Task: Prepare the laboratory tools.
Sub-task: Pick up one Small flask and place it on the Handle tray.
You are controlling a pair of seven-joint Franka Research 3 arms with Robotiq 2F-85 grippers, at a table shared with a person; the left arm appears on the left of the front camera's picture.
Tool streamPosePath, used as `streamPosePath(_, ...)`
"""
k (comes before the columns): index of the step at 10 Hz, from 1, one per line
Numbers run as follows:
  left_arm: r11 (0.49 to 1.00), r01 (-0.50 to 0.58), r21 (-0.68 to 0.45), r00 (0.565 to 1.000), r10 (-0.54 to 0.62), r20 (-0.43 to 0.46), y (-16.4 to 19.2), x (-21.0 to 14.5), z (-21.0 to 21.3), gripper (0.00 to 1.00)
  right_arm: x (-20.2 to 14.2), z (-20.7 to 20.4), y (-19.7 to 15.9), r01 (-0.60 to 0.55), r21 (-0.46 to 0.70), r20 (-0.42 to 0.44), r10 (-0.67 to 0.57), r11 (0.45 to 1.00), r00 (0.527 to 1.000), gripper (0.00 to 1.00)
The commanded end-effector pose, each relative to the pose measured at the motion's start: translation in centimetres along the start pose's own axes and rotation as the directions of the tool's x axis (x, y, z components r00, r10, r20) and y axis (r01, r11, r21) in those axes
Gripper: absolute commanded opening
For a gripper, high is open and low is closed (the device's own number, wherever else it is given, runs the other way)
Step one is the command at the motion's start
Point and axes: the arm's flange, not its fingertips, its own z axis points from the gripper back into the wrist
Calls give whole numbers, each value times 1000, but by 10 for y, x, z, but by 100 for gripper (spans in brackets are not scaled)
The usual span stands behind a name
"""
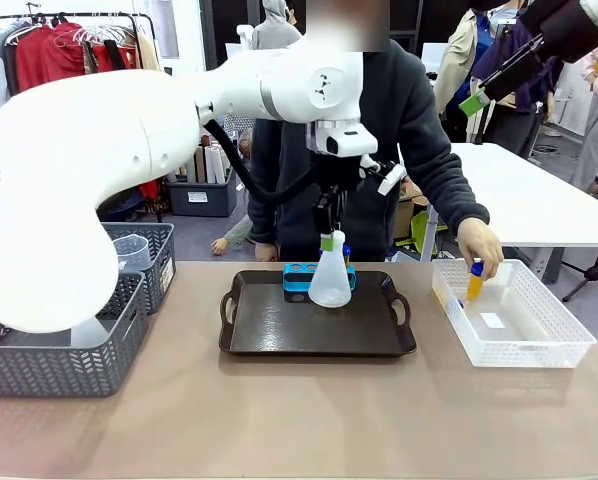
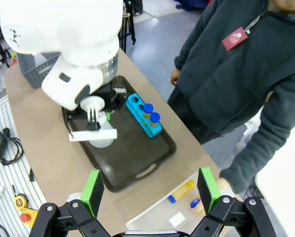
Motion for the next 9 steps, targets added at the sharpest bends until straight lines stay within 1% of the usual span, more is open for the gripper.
streamPosePath(1, 1000, 31, 0, 999, -31, -6, 23, 11, 1, 0, 0, 1, 0, -7, 3, 5, 7, 1000, 1000, 100)
streamPosePath(3, 999, 25, 28, 999, -26, 20, 35, 20, -12, 0, 0, 1, 0, -7, 3, 5, 7, 1000, 1000, 100)
streamPosePath(8, 997, 47, 53, 999, -46, -17, 74, 29, -42, 0, 0, 1, 0, -7, 3, 5, 7, 1000, 1000, 100)
streamPosePath(9, 998, 51, 44, 999, -50, -11, 82, 27, -48, 0, 0, 1, 0, -7, 3, 5, 7, 1000, 1000, 100)
